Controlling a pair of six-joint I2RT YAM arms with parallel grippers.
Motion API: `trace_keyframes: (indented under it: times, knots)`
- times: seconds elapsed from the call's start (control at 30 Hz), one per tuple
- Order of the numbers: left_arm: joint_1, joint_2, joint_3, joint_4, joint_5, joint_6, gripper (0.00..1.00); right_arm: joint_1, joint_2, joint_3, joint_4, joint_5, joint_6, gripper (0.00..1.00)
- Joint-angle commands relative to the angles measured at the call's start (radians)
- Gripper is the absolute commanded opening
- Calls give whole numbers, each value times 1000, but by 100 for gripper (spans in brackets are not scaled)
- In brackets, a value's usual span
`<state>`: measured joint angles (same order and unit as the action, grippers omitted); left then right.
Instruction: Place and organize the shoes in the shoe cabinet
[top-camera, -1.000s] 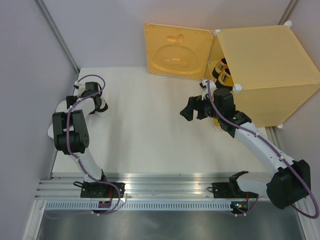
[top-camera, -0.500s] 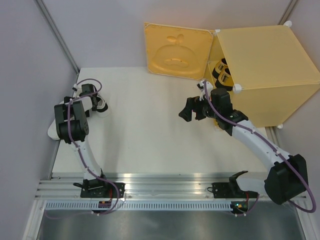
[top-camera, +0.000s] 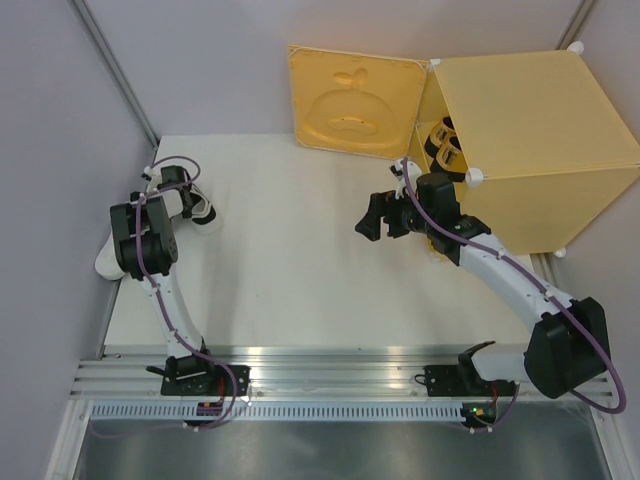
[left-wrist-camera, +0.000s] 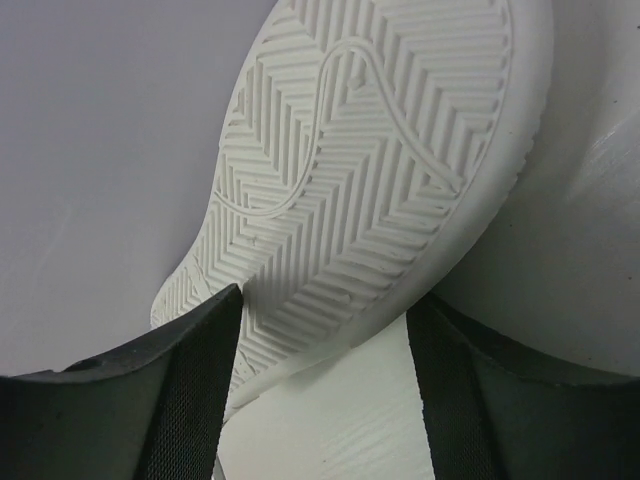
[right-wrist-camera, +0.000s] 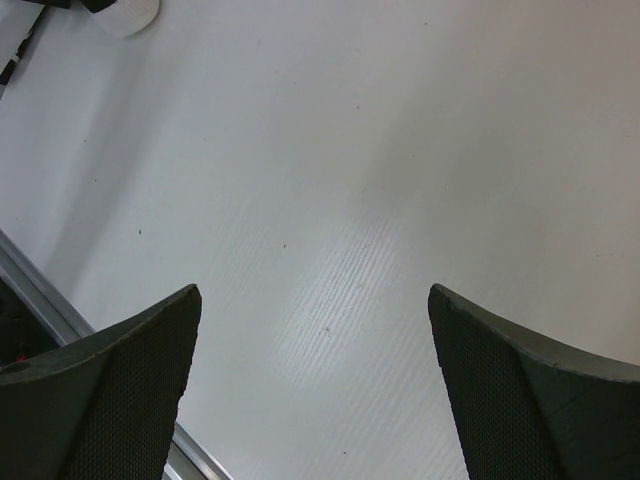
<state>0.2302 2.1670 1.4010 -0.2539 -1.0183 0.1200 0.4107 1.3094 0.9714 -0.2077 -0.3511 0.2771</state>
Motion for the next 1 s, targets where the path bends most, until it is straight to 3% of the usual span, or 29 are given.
trace_keyframes:
  times: [0.0,0.4,0.83,0.97]
  knots:
    - [11,28,26,-24,1,-13,69,4,10,43,16,-20,-6,98]
    - [-29,-56,26,-90,-81,-63,2,4,5,35,30,-23,2,98]
    - [-101,-191,101,-97,-279,49,2,4,-47,10,30,-22,4,98]
    - [-135,-233,139,-99,-276,67,2,4,-58,12,30,-22,7,98]
